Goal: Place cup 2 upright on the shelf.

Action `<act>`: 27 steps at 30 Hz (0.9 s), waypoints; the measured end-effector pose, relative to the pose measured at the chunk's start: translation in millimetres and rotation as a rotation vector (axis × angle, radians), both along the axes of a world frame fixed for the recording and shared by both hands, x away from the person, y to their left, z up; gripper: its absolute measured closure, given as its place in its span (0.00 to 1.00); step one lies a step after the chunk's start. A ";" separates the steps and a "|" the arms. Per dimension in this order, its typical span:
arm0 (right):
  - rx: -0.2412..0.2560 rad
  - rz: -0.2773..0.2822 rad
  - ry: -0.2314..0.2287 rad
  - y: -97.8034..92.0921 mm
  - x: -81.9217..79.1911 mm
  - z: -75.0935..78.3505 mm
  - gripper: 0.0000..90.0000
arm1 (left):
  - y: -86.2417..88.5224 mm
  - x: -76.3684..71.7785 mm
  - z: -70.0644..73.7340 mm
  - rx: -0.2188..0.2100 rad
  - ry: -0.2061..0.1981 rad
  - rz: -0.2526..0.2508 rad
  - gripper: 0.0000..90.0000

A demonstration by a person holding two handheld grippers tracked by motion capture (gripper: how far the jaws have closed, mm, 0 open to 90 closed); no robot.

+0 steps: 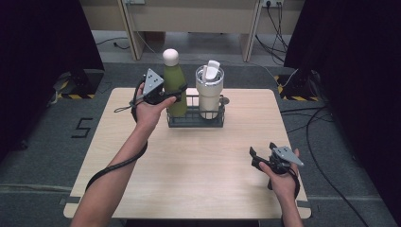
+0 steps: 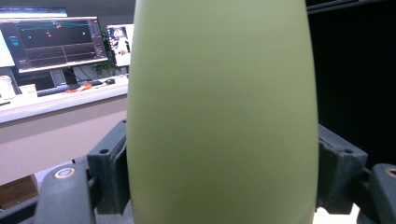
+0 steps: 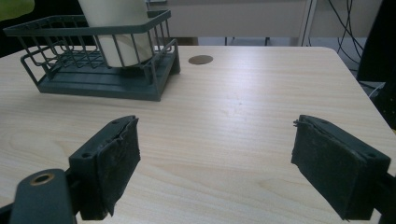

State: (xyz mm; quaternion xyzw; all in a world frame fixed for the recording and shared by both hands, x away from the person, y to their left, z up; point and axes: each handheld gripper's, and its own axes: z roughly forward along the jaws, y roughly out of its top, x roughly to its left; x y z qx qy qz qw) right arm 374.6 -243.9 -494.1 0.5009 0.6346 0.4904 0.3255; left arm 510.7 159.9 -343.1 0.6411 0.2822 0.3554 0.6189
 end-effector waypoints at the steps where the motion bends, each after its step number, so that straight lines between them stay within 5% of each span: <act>1: 0.001 0.001 0.002 -0.1 0.1 -0.1 0.17 | 0.5 1.3 0.7 -0.002 0.001 0.003 0.25; 27: -0.002 0.007 0.008 1.3 0.8 -2.6 0.17 | 0.3 29.8 4.0 -0.013 0.030 0.038 0.25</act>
